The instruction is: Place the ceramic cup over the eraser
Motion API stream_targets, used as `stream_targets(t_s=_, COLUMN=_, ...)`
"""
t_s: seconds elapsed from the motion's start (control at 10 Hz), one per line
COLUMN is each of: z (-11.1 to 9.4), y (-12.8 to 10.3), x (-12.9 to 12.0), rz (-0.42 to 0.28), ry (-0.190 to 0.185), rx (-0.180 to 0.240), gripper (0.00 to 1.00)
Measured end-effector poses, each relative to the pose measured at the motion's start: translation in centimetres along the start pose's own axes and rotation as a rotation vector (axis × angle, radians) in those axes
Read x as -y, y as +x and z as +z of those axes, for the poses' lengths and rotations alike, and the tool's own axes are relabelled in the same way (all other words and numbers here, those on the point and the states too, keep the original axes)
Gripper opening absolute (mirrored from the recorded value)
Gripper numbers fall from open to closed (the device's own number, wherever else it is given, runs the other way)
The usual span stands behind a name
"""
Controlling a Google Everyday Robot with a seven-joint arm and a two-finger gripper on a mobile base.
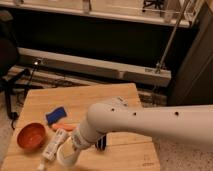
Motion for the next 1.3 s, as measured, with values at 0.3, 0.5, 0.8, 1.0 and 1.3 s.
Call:
stream_targets(t_s=0.3, z=-3.8, y=-1.1, x=-3.4, rz=-0.02, ry=-0.11, rx=0.086, gripper=0.0)
stream_targets(t_s=0.5, z=-7.1, y=0.3, x=-6.4, rz=-0.029, ry=-0.255, rx=0.139, gripper=0.0)
stream_targets(t_s=0.8, z=-9.5, y=4.5, x=-9.0, rz=-0.037, ry=-0.482, rx=0.239, gripper=0.0)
stream_targets(t_s=1.0, z=-8.5, y=5.9, x=-8.8, rz=-0.024, ry=-0.535, rx=0.277, gripper=0.0)
stream_targets(t_s=1.3, z=-3.8, y=6.0, x=-6.1, rz=0.028, ry=-0.491, rx=0.27, gripper=0.0)
